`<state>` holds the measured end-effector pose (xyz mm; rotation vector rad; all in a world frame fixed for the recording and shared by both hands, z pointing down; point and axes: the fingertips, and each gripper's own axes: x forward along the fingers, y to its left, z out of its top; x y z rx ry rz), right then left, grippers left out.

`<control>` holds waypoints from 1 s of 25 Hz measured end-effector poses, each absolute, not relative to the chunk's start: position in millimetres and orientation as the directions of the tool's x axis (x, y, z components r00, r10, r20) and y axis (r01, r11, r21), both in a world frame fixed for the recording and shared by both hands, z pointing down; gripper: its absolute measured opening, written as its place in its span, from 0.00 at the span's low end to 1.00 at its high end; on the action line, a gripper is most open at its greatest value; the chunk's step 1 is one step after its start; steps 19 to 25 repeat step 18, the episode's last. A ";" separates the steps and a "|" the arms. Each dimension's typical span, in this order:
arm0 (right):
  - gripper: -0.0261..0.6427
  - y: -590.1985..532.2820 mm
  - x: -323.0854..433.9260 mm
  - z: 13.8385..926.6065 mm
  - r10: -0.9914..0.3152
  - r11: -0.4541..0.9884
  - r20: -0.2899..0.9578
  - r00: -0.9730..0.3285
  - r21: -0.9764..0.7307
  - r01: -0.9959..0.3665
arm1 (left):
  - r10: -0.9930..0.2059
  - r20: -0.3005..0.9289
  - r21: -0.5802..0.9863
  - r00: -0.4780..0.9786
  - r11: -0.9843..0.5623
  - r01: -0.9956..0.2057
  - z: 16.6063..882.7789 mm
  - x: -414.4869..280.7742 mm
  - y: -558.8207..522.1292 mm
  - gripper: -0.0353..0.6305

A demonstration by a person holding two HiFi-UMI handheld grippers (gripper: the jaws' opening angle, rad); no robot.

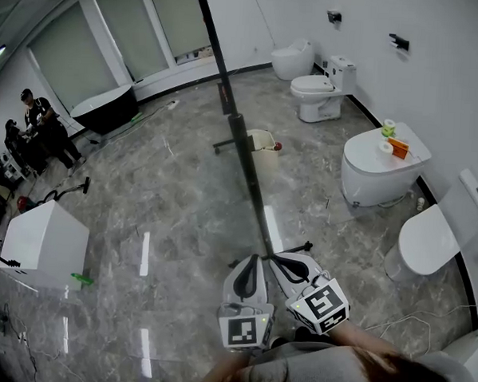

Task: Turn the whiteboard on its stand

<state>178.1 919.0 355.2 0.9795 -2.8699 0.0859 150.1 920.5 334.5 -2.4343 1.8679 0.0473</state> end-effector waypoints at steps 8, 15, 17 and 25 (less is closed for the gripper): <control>0.04 916.5 182.5 360.6 -0.585 0.802 0.137 -0.799 -0.046 -0.595 | -0.960 -0.074 -0.041 0.270 -0.267 -0.963 335.2 160.5 917.2 0.05; 0.04 916.0 185.3 356.7 -0.582 0.807 0.133 -0.802 -0.029 -0.590 | -0.946 -0.118 -0.047 0.302 -0.298 -0.953 327.3 174.1 915.5 0.05; 0.04 915.4 186.0 356.2 -0.578 0.810 0.135 -0.804 -0.020 -0.586 | -0.949 -0.106 -0.049 0.296 -0.292 -0.955 327.2 175.5 914.7 0.05; 0.04 915.0 186.4 356.0 -0.577 0.812 0.136 -0.806 -0.016 -0.584 | -0.950 -0.103 -0.048 0.293 -0.290 -0.956 327.0 176.2 914.2 0.05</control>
